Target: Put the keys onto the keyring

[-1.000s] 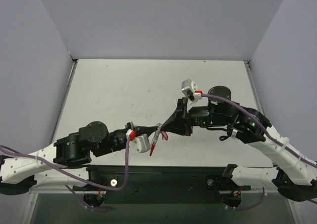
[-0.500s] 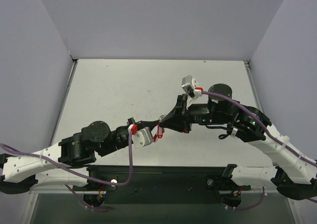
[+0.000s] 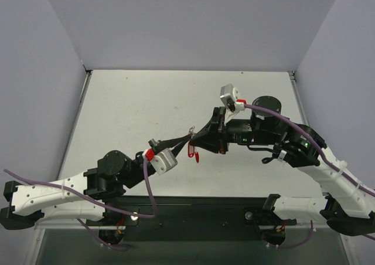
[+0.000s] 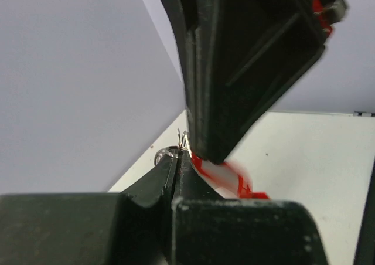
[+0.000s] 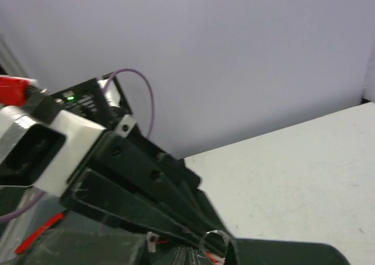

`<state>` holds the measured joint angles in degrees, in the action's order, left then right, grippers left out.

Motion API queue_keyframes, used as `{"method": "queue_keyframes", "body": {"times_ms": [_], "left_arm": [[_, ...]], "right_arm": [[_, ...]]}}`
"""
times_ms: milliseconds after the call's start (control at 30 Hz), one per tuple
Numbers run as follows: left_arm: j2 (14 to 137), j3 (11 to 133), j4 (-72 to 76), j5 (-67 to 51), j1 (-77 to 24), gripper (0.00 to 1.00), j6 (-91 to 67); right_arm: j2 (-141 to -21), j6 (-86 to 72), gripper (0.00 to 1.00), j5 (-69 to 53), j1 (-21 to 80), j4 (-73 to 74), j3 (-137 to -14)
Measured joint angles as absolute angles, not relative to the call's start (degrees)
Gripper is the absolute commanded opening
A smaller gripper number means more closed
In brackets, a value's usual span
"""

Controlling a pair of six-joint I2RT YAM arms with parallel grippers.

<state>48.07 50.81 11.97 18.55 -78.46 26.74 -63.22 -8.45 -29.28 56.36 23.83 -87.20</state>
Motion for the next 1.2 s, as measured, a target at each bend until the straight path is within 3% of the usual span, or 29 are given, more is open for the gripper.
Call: {"method": "queue_keyframes", "body": {"times_ms": [233,500,733,833,1200], "left_arm": [[50.92,48.38,25.19,18.68,-78.39,0.0,27.9],[50.89,46.35,32.18,19.0,-78.39,0.0,29.04],[49.87,45.12,34.3,18.72,-78.39,0.0,30.41],[49.36,44.73,34.39,17.96,-78.39,0.0,30.98],[45.1,45.28,28.51,7.6,-78.39,0.0,32.42]], "right_arm": [[-64.47,-8.93,0.29,-35.31,60.42,24.03,-87.46],[-64.58,-8.4,0.39,-36.53,61.23,24.34,-87.46],[-62.26,-7.2,0.66,-36.49,61.6,24.69,-88.2],[-60.2,-6.83,0.73,-36.25,61.6,24.67,-88.97],[-53.3,-1.89,0.73,-30.79,61.54,24.43,-91.68]]}}
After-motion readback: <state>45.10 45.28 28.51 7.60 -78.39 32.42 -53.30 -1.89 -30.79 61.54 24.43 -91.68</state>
